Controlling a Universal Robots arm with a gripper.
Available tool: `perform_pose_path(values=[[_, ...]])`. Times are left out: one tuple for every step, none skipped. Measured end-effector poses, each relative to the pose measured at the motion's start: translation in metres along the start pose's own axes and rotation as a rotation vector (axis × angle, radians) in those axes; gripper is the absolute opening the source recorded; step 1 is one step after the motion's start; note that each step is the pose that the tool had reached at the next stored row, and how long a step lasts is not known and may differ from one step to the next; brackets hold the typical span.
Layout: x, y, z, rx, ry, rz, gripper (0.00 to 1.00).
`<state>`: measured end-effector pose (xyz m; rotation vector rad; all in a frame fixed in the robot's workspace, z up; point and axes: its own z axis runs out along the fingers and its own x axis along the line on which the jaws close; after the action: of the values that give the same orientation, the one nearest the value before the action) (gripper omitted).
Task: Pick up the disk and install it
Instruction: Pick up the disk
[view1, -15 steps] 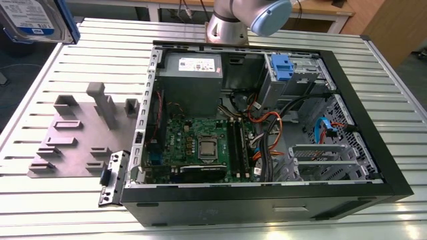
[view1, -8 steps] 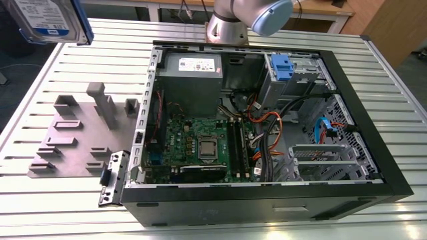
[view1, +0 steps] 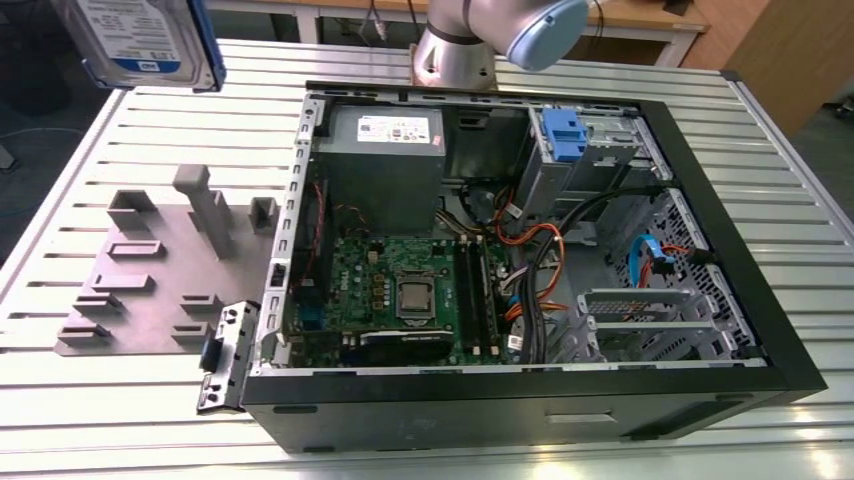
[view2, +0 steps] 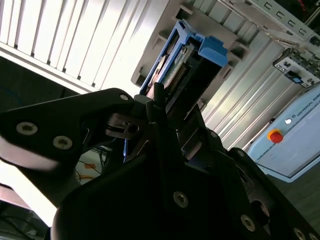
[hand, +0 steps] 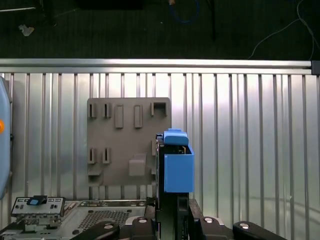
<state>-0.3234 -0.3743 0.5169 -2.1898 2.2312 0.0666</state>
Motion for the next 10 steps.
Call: perform_pose_path(values=[[-0.0001,-0.0045,0.0,0.0002,-0.0001,0.0,0.35],[-0.0001,-0.0093,-0.0001,0.0002,-0.0001,0.0,0.35],[-0.0002,-0.0134,-0.0002,0.0001,-0.0001,0.0,0.35],[-0.0003,-0.0175,-0.0003,0.0001,0.0,0.0,0.35],[-0.0004,-0.0217,-0.0004,0.0001,0.0,0.0,0.35],[-0.0005,-0.0254,-0.0004,0.0002,-0.0001,0.0,0.35],[-0.0005,-0.0283,-0.0005,0.0001,-0.0001,0.0,0.35],[-0.0006,-0.0312,-0.0005,0.0002,-0.0001,0.0,0.35],[-0.0006,-0.0345,-0.0006,0.0002,-0.0001,0.0,0.35],[-0.0007,-0.0378,-0.0007,0.0001,0.0,0.0,0.35]])
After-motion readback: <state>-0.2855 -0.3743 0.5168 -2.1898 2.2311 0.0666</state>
